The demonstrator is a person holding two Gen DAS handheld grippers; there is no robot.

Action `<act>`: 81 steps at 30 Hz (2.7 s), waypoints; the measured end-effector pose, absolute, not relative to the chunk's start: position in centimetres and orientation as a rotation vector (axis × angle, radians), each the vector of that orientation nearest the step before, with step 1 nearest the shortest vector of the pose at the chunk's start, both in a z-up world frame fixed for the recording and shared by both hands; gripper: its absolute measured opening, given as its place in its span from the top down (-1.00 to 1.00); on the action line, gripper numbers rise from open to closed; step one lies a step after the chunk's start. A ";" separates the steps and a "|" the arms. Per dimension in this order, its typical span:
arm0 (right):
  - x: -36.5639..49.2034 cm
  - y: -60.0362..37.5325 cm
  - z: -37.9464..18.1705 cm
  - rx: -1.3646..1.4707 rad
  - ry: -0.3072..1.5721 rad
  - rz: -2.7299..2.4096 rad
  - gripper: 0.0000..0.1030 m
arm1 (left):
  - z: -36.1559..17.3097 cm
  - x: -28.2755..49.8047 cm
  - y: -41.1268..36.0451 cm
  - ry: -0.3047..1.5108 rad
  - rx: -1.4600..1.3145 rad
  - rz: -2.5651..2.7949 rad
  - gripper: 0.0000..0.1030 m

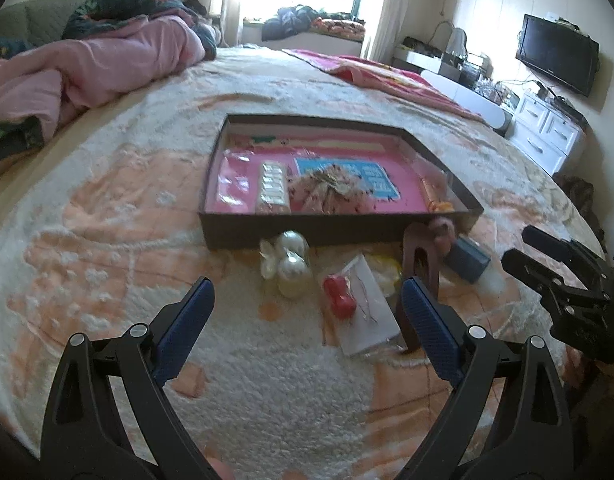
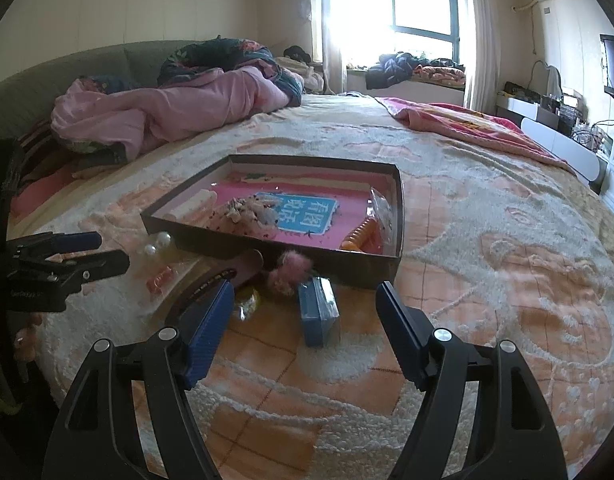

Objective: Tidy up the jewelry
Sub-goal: 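Withdraw both open tools from the box toward the remaining accessories, then grasp the small blue box with the right tool while the left tool approaches the red bead bag, then lift the red bead bag with the left tool while the right tool lifts the blue box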

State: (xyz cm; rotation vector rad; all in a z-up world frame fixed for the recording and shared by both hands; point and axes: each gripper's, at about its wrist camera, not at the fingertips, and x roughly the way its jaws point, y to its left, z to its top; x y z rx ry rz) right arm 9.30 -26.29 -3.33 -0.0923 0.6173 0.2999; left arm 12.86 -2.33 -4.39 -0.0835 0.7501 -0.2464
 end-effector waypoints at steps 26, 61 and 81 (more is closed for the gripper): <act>13.3 -26.9 -8.1 -0.066 0.762 0.284 0.25 | -7.8 14.4 -3.9 0.867 -0.192 -0.319 -0.09; 11.4 -26.5 -4.7 -0.023 0.679 0.356 0.53 | -3.7 13.0 -3.4 0.760 -0.147 -0.327 0.83; 13.0 -24.7 -2.7 -0.028 0.640 0.387 0.53 | -2.1 14.8 -1.7 0.709 -0.168 -0.269 0.83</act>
